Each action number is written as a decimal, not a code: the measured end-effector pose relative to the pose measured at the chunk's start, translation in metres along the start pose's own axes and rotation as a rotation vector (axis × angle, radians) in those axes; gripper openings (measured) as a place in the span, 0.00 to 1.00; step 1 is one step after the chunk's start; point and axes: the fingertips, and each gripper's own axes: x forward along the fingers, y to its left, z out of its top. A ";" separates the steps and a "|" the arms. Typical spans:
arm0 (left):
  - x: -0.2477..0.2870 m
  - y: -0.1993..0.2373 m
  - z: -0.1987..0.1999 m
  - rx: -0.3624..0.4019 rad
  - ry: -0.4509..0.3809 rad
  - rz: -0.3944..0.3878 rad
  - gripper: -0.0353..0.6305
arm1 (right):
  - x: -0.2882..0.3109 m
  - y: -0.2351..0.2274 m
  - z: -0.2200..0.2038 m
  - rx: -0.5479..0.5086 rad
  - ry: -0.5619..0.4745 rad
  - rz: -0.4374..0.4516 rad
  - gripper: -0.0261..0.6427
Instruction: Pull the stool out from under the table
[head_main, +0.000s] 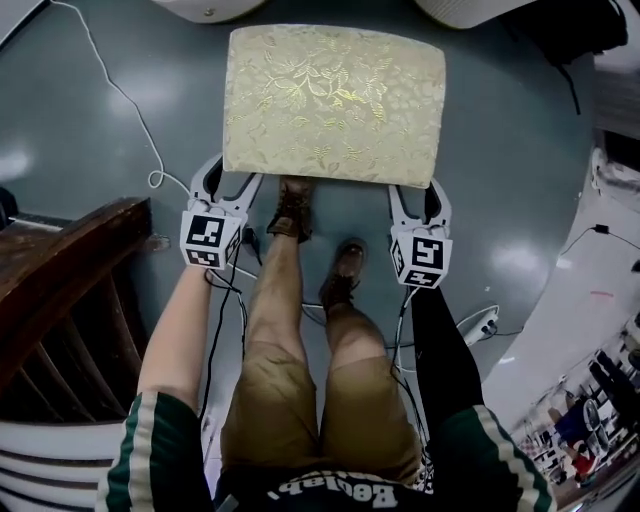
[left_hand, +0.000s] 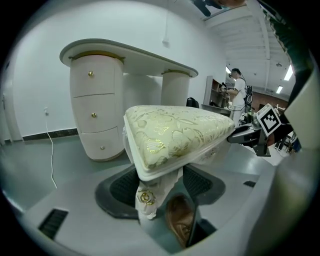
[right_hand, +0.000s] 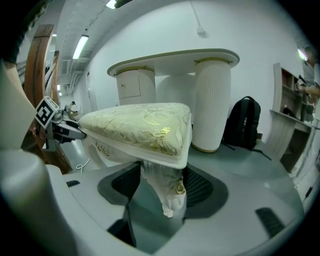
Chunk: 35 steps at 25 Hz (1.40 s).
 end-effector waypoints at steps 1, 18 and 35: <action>0.002 0.001 0.001 0.004 0.010 0.005 0.50 | 0.002 -0.001 0.001 -0.001 0.007 0.003 0.45; -0.122 -0.060 0.164 0.051 -0.145 0.190 0.50 | -0.140 0.017 0.135 -0.043 -0.101 0.065 0.48; -0.277 -0.127 0.427 0.114 -0.385 0.197 0.50 | -0.276 0.032 0.387 -0.082 -0.353 0.134 0.45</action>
